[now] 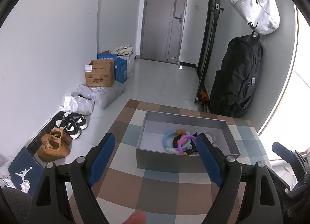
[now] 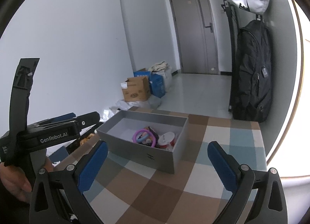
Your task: Organize jewelry
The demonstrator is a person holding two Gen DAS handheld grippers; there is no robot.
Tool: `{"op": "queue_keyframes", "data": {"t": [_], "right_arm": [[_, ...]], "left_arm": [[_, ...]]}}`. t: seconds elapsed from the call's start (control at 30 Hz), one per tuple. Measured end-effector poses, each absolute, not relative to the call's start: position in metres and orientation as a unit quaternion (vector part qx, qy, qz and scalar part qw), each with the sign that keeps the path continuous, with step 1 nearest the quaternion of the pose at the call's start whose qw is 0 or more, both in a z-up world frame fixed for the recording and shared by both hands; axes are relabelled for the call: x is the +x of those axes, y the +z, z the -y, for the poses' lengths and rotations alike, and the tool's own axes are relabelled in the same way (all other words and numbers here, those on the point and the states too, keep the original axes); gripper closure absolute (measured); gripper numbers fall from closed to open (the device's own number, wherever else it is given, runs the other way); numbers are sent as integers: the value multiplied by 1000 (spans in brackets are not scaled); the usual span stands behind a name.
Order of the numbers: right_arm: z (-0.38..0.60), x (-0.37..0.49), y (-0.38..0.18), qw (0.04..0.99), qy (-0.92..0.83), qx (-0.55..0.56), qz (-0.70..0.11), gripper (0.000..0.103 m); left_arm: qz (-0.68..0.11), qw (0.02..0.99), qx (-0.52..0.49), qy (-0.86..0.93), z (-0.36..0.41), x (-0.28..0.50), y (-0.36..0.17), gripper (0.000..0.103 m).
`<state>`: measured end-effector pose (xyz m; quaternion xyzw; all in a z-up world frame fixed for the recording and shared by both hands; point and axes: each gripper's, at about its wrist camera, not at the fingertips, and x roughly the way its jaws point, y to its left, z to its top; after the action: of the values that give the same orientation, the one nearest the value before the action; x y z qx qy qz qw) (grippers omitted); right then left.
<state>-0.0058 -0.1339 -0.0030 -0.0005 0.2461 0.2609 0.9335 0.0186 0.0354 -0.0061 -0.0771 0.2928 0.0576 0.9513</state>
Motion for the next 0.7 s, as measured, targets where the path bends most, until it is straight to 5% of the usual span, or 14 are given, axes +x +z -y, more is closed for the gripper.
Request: {"op": "queue_keyframes", "data": {"t": [0.7], "right_arm": [[139,-10,1,936,258,-1,-239,0]], "left_arm": [[-295,951,-78,51,-39,17,-6,21]]}}
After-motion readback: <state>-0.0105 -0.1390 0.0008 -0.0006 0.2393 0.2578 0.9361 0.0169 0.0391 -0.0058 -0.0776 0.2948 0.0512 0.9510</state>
